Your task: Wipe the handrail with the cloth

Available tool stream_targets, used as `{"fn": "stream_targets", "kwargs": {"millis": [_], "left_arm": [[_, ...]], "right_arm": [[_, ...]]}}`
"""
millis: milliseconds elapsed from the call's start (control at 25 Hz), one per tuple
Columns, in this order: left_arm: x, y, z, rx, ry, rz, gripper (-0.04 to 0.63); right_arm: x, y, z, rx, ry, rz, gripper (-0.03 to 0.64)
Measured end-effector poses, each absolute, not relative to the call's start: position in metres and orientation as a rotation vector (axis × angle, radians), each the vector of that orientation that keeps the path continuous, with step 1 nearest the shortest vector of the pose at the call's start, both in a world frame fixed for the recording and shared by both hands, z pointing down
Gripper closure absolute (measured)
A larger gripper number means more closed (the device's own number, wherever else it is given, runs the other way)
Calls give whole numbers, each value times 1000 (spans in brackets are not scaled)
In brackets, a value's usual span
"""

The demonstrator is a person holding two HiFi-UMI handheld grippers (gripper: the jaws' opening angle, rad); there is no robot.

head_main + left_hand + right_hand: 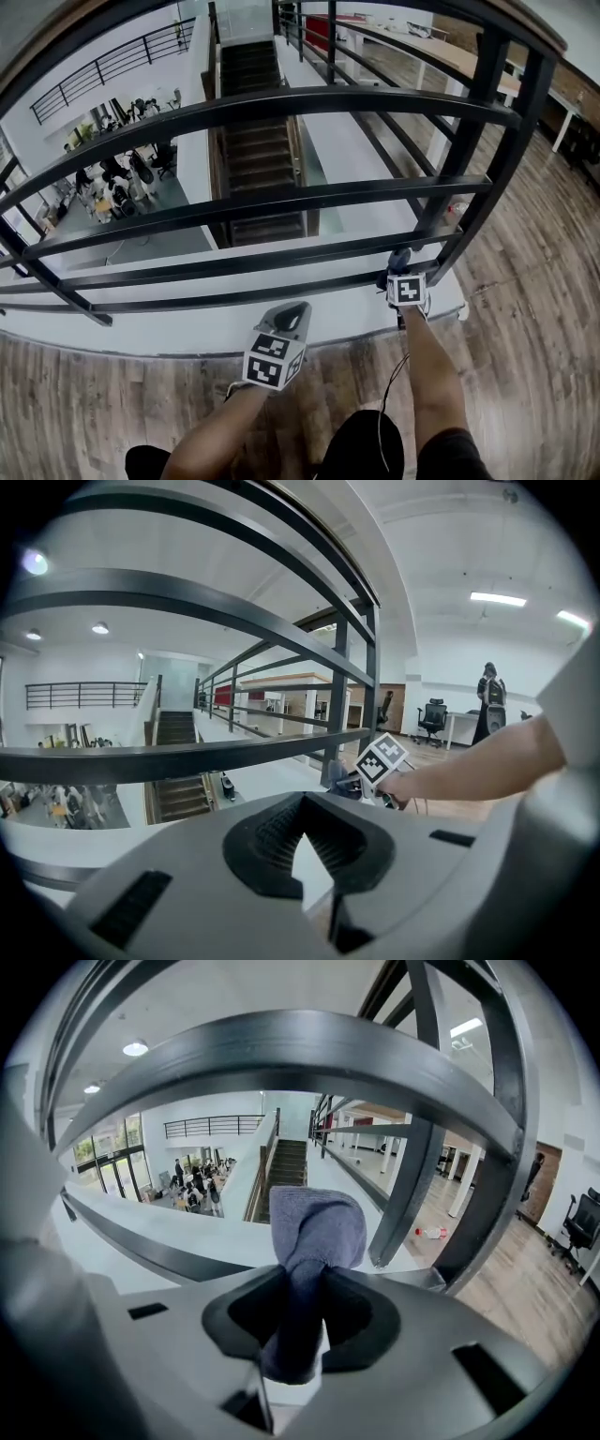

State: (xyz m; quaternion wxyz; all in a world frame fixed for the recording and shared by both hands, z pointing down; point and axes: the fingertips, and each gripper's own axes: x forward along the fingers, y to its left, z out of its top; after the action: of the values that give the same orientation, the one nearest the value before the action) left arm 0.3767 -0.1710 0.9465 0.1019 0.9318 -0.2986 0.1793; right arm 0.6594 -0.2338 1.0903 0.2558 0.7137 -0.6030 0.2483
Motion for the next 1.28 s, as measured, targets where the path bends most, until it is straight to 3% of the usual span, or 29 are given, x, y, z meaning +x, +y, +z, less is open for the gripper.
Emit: {"fn": "stream_targets", "kwargs": {"millis": [240,440,560,840,1120,1280], "left_arm": [[327,-194,921,2775,-927,443,597],[250,-216,761,2726,-965,415,597],[225,-217,712,2690,-1001,392,597],[163,-201,745,2682,-1109,229,597],[134,-179,603,2588,-1144,204,597],[124,-151,552,2559,-1183,240,597]], "right_arm": [[601,-234,1028,1999,-1788,465,514],[507,-215,853,1997,-1857,490,514],[469,-196,778,2024,-1892,487,514],[376,-140,808,1996,-1986,452,514],[317,-115,622,1969,-2090,421,514],[286,-91,560,1884,-2158,405,514]]}}
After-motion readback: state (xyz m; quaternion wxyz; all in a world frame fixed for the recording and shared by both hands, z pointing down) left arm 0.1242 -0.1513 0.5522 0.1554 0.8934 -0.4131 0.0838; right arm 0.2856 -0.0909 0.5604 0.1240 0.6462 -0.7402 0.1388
